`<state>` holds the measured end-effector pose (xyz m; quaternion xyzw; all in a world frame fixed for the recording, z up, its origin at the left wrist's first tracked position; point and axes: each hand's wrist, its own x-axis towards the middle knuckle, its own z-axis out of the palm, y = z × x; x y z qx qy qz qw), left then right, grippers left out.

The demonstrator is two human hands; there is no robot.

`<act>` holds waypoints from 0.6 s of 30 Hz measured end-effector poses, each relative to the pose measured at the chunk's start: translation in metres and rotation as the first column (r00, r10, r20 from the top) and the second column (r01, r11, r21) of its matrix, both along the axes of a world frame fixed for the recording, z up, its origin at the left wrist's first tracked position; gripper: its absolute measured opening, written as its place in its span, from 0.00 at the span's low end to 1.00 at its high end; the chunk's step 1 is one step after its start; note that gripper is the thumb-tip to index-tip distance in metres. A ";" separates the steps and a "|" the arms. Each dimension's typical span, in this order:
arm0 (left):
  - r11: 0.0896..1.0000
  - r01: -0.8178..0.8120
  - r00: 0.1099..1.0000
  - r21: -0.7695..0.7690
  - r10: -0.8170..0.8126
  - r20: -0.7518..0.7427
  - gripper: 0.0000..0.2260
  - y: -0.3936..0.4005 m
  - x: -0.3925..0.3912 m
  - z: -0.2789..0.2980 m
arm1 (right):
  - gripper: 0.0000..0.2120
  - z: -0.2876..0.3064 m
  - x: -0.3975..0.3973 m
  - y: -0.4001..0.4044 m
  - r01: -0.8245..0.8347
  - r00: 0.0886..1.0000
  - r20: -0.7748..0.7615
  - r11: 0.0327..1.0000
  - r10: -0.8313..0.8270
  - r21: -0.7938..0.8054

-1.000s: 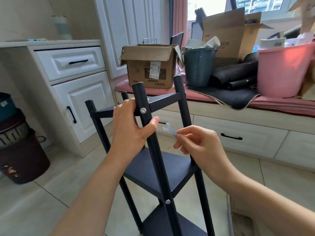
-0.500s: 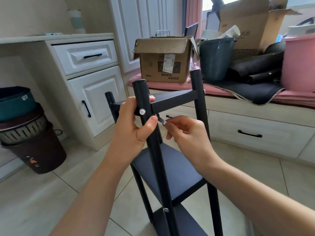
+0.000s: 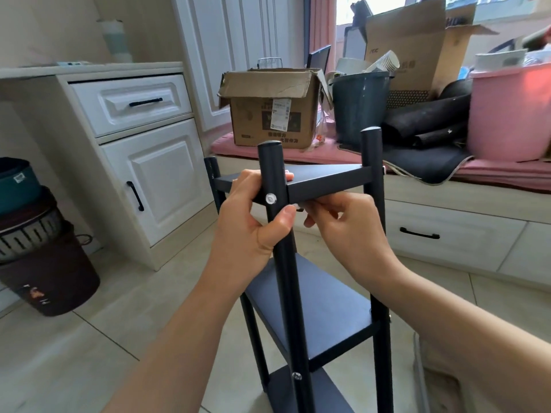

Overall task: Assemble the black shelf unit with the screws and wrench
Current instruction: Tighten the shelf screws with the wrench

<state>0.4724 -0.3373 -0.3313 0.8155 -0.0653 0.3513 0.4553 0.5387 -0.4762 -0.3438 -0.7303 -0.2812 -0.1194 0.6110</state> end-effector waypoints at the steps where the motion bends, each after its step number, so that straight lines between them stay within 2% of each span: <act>1: 1.000 0.014 1.000 -0.015 -0.014 -0.001 0.18 -0.002 0.001 0.000 | 0.08 0.000 -0.001 -0.003 -0.002 1.000 0.004 1.000 0.002 -0.002; 3: 0.998 0.034 0.999 -0.047 -0.035 -0.006 0.16 -0.005 0.003 -0.001 | 0.09 0.000 -0.002 -0.008 -0.027 1.000 -0.008 1.000 0.027 0.001; 5: 0.997 0.040 0.999 -0.069 -0.041 -0.011 0.15 -0.006 0.004 -0.002 | 0.08 -0.001 -0.004 -0.014 -0.082 0.991 -0.102 0.995 0.088 0.061; 8: 0.996 0.032 0.999 -0.083 -0.034 -0.029 0.15 -0.003 0.005 -0.003 | 0.06 -0.007 -0.011 -0.020 -0.127 0.946 -0.277 0.978 0.171 0.167; 13: 0.995 0.009 0.999 -0.101 -0.013 -0.039 0.14 0.004 0.005 -0.006 | 0.07 -0.016 -0.021 -0.013 -0.158 0.851 -0.451 0.949 0.270 0.272; 18: 0.993 0.011 1.000 -0.121 -0.014 -0.018 0.15 0.009 0.006 -0.007 | 0.07 -0.020 -0.025 -0.001 -0.166 0.790 -0.512 0.921 0.338 0.352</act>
